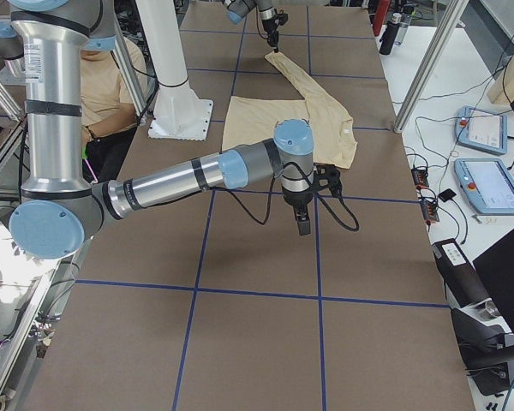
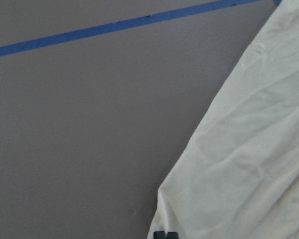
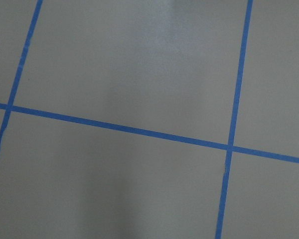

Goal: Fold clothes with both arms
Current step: 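Grasp the other sleeve cuff with the left gripper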

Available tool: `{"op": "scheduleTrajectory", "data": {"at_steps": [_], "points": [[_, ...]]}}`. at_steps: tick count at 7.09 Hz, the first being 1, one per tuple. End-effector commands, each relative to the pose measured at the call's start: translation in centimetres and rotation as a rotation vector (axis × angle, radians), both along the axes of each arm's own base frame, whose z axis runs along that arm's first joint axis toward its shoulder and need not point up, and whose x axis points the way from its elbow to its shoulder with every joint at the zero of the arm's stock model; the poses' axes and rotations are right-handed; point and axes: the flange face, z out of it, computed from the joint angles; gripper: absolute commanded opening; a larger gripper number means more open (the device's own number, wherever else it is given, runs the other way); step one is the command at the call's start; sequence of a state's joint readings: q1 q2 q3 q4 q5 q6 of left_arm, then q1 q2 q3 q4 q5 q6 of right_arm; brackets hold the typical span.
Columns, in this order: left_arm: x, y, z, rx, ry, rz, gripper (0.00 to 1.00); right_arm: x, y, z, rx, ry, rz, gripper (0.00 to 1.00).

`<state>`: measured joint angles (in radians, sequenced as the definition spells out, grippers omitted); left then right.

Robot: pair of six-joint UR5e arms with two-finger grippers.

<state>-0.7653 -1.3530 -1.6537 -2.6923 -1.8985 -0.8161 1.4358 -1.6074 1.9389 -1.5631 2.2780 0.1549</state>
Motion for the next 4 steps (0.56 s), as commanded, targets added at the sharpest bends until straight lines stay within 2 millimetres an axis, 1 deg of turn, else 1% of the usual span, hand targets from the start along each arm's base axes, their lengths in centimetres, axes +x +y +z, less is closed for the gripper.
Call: {"op": "scheduleTrajectory", "data": {"at_steps": [1,2,4], "points": [[-1.5,-1.2,-4.3,-0.021,0.043,0.017,0.00,0.0,0.0,-0.1,0.001,0.000,0.000,1.00],[-0.9,-2.6,-9.0,-0.042,0.026,0.009,0.00,0.0,0.0,-0.1,0.000,0.000,0.001,1.00],[2.5,-6.5,-23.6,-0.092,-0.020,0.004,0.00,0.0,0.0,0.3,-0.008,0.000,0.002,1.00]]}}
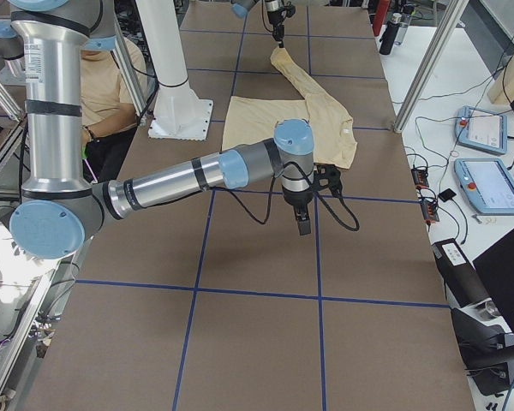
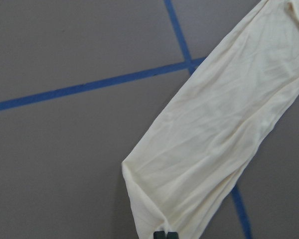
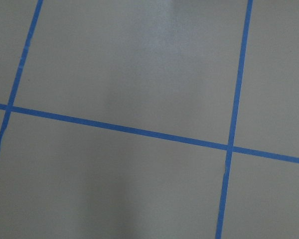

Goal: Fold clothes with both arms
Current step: 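Grasp the other sleeve cuff with the left gripper, then carry the held sleeve across the shirt toward the collar with the left gripper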

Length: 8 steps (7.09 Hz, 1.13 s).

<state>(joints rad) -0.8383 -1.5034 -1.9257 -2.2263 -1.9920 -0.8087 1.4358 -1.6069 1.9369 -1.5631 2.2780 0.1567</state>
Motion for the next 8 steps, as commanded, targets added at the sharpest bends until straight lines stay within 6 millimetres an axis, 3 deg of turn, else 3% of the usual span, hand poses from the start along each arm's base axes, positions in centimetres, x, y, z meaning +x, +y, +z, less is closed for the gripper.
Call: {"op": "scheduleTrajectory", "data": {"at_steps": [1,2,3,5,7,8], "points": [[3.8,-4.5,-16.3,-0.050,-0.046,-0.003,0.00,0.0,0.0,0.3,-0.007,0.001,0.001,1.00],[5.8,-6.4,-23.3,-0.079,-0.072,-0.002,0.00,0.0,0.0,0.4,-0.011,0.000,0.003,1.00],[7.2,-7.3,-27.3,-0.087,-0.060,0.000,0.00,0.0,0.1,0.5,-0.014,0.000,0.005,1.00],[13.1,-13.1,-34.8,-0.159,-0.032,-0.050,0.00,0.0,0.0,0.7,-0.021,0.000,0.008,1.00],[20.7,-17.6,-44.3,-0.256,-0.027,-0.077,0.00,0.0,0.0,0.7,-0.022,0.000,0.009,1.00],[26.5,-17.5,-47.1,-0.311,-0.010,-0.075,0.00,0.0,0.0,0.8,-0.027,0.001,0.009,1.00]]}}
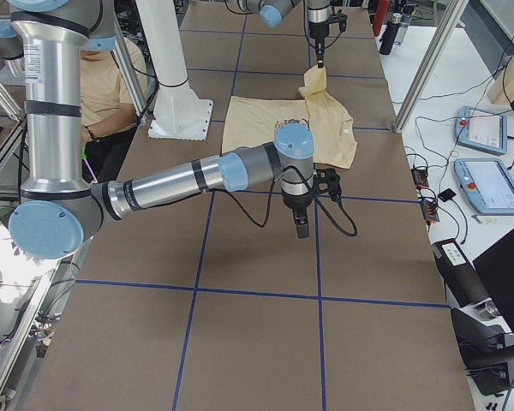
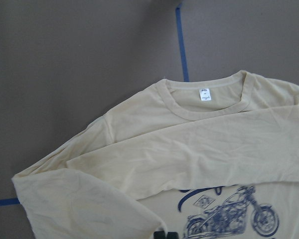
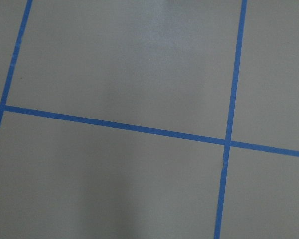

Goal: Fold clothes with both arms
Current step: 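Carry the held sleeve across the shirt toward the collar with the left gripper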

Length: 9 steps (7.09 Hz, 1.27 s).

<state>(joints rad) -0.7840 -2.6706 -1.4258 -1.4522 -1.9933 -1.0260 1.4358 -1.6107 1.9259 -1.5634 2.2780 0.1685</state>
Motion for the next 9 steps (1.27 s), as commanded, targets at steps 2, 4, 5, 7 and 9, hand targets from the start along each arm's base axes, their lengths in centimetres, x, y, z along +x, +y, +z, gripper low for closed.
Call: {"op": "scheduleTrajectory", "data": {"at_steps": [2,4,5,7,9], "points": [[14.9,-0.3,-4.8,-0.125,0.065,-0.076,0.00,0.0,0.0,0.3,-0.008,0.000,0.000,1.00],[20.6,2.1,-4.2,-0.197,0.133,-0.213,0.00,0.0,0.1,0.6,-0.013,0.000,0.000,1.00],[22.7,3.2,-3.9,-0.214,0.180,-0.313,0.24,0.0,0.1,0.6,-0.013,0.000,0.000,1.00],[23.4,2.8,-5.4,-0.325,0.266,-0.469,0.59,0.0,0.1,0.6,-0.013,-0.001,-0.001,1.00],[23.1,2.7,-5.9,-0.249,0.272,-0.450,1.00,0.0,0.1,0.5,-0.013,-0.002,0.000,1.00]]}}
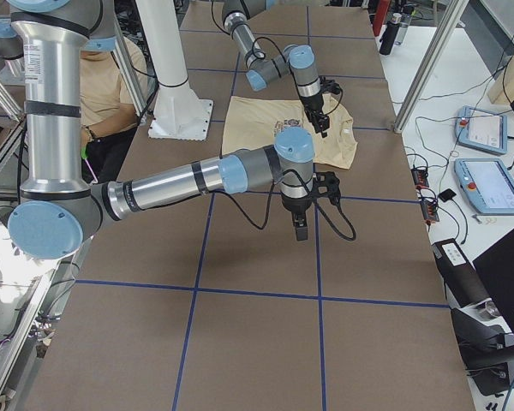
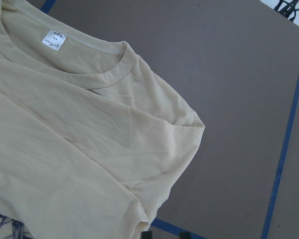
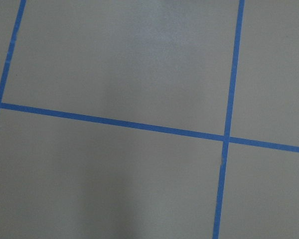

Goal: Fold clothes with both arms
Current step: 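Carry the held sleeve across the shirt toward the collar with the left gripper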

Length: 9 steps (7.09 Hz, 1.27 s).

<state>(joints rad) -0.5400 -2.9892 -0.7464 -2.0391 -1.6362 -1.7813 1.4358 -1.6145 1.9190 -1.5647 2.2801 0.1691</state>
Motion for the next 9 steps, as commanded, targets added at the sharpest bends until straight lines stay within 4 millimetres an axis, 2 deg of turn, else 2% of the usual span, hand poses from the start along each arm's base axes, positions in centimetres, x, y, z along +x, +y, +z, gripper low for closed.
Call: {"op": "scheduleTrajectory", "data": {"at_steps": [1,2,3,4,5,6,7,8,9], "points": [[-0.9,1.0,-1.3,0.107,0.006,0.067,1.00,0.0,0.0,-0.4,-0.001,-0.006,0.010,1.00],[-1.9,2.2,0.6,0.181,-0.001,0.188,1.00,-0.2,0.0,-1.3,-0.015,-0.017,0.040,1.00],[-3.7,2.9,3.8,0.275,-0.043,0.265,1.00,-0.9,0.1,-2.9,-0.018,-0.033,0.068,1.00],[-5.9,3.5,6.3,0.336,-0.080,0.298,1.00,-3.0,0.3,-4.5,-0.018,-0.070,0.105,1.00],[-8.6,4.8,10.4,0.392,-0.093,0.325,1.00,-7.1,0.7,-6.2,-0.039,-0.128,0.147,1.00],[-12.3,6.4,15.0,0.455,-0.123,0.358,1.00,-11.0,1.6,-7.8,-0.047,-0.162,0.172,1.00],[-16.3,8.7,18.7,0.509,-0.153,0.387,1.00,-14.4,3.3,-10.1,-0.058,-0.162,0.196,1.00],[-19.8,10.8,22.2,0.532,-0.190,0.415,1.00,-17.9,6.3,-13.7,-0.091,-0.205,0.223,1.00],[-23.1,12.9,24.9,0.553,-0.202,0.429,1.00,-21.3,9.4,-15.1,-0.098,-0.195,0.234,1.00]]}}
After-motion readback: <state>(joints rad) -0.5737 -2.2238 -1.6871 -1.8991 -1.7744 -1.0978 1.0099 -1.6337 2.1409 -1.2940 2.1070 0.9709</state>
